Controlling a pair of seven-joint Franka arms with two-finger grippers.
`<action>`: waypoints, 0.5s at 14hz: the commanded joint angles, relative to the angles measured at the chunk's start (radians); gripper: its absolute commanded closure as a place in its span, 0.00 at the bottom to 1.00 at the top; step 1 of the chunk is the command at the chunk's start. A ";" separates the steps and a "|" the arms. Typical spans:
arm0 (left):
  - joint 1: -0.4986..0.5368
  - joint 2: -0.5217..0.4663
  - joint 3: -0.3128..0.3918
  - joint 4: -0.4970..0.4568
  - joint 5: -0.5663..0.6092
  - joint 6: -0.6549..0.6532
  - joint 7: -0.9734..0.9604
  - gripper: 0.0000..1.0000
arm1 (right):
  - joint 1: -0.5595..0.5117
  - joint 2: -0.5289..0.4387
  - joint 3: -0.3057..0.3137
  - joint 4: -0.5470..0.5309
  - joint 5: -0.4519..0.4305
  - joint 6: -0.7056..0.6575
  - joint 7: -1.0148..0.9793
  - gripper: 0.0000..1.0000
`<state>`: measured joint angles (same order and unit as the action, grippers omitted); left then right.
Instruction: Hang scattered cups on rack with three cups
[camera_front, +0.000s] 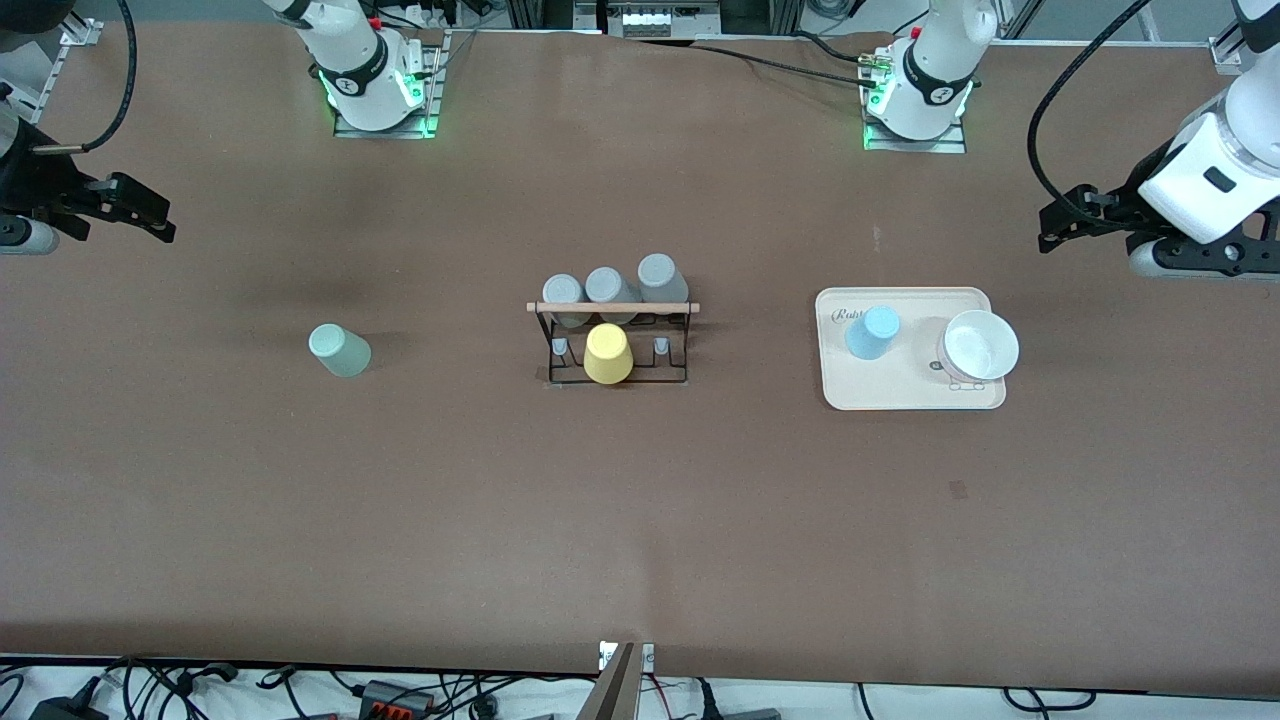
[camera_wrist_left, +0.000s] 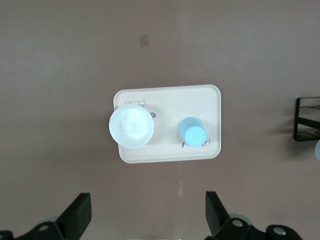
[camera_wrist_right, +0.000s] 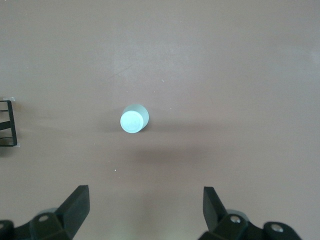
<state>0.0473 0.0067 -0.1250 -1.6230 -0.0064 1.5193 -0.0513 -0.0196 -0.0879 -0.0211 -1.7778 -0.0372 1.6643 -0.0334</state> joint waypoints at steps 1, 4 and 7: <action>0.002 0.016 -0.007 0.012 -0.007 -0.054 0.033 0.00 | -0.010 -0.006 0.004 0.001 0.013 0.003 -0.007 0.00; -0.009 0.018 -0.007 -0.021 -0.007 -0.096 0.034 0.00 | -0.010 0.008 0.004 0.003 0.013 0.009 -0.007 0.00; -0.009 0.007 -0.027 -0.107 -0.010 -0.046 0.034 0.00 | -0.010 0.010 0.004 0.003 0.013 0.017 -0.007 0.00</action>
<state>0.0384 0.0273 -0.1367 -1.6751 -0.0067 1.4382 -0.0352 -0.0200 -0.0793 -0.0212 -1.7778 -0.0372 1.6731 -0.0333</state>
